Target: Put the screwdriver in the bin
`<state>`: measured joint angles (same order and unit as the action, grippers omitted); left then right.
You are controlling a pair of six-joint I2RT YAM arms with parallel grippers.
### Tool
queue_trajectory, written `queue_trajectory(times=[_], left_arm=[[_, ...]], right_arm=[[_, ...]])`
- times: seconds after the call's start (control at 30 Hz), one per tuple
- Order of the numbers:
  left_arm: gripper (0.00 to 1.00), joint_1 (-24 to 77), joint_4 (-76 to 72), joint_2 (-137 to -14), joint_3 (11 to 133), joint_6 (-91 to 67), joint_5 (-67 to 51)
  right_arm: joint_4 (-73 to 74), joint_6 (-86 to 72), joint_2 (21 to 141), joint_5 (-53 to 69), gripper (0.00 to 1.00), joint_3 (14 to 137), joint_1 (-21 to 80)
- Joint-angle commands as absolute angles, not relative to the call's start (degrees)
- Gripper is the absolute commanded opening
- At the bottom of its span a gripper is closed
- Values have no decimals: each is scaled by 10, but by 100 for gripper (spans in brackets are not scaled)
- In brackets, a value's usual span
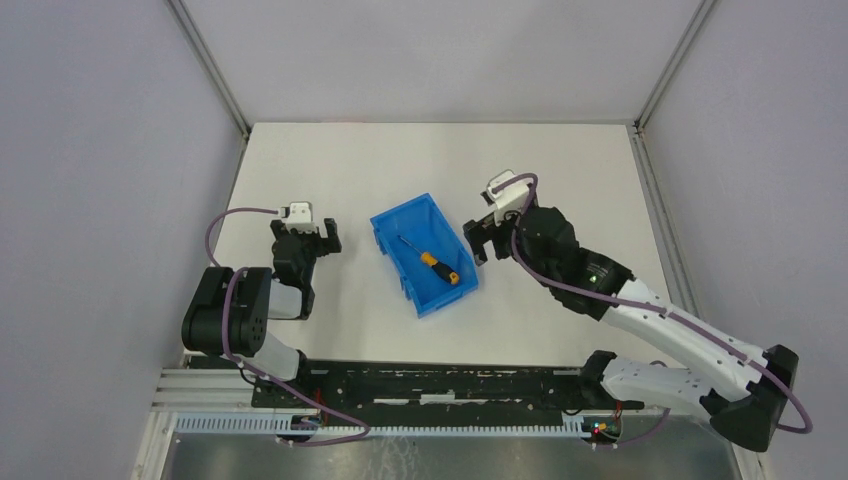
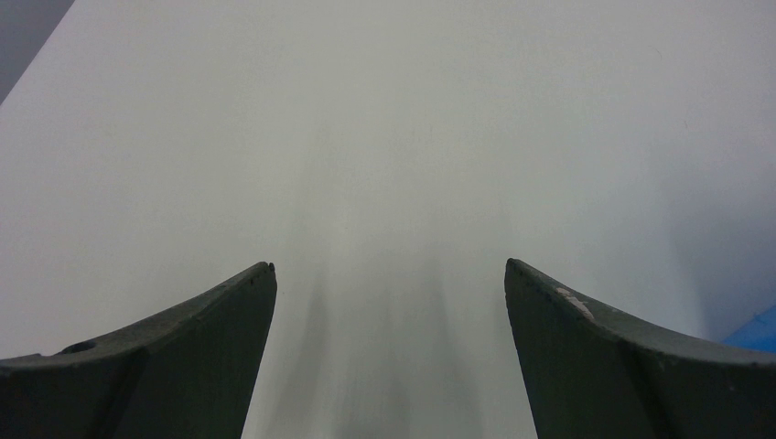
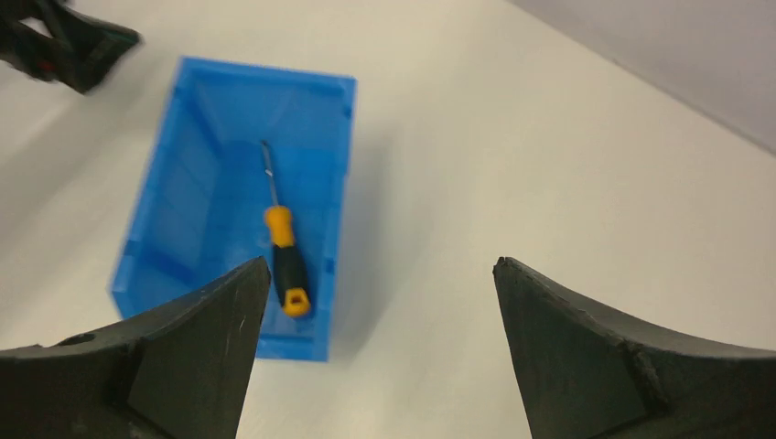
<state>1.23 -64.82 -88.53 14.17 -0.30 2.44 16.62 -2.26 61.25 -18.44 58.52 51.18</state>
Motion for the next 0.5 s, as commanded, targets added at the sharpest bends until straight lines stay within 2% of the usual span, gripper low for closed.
queue_trajectory(times=[0.0,0.1,0.23,0.47], left_arm=[[100,10,-669,-880,144,-15,24],[100,10,-669,-881,144,-15,24],[100,10,-669,-881,144,-15,24],[100,10,-669,-881,144,-15,24]], right_arm=[[112,-47,570,-271,98,440,483],[42,-71,516,-341,98,315,477],[-41,-75,472,-332,98,197,476],[-94,-78,460,-344,98,146,476]])
